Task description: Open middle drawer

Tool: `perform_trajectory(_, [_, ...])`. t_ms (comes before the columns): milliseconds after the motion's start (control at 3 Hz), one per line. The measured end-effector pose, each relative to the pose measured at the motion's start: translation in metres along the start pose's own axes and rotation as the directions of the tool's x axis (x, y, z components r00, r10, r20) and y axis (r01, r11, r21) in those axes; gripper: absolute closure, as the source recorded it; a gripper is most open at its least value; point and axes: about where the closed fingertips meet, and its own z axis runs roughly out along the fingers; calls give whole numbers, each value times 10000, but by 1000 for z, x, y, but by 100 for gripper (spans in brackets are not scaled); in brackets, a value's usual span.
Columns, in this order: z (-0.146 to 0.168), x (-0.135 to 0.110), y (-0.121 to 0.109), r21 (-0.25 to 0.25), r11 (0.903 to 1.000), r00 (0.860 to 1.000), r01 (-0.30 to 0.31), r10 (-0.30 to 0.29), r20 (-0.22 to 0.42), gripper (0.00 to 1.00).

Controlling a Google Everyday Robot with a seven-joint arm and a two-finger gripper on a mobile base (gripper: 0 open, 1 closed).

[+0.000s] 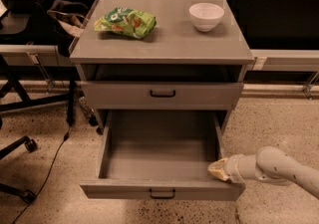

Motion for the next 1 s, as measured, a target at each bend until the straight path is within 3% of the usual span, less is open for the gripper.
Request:
perform_trajectory(333, [-24, 9, 21, -607, 9982, 9995, -17, 35, 308, 38])
perform_trajectory(667, [-54, 2, 41, -1323, 9907, 9967, 304, -200, 791, 15])
perform_trajectory(1000, [-73, -17, 50, -1643, 9837, 9908, 731, -528, 1245, 0])
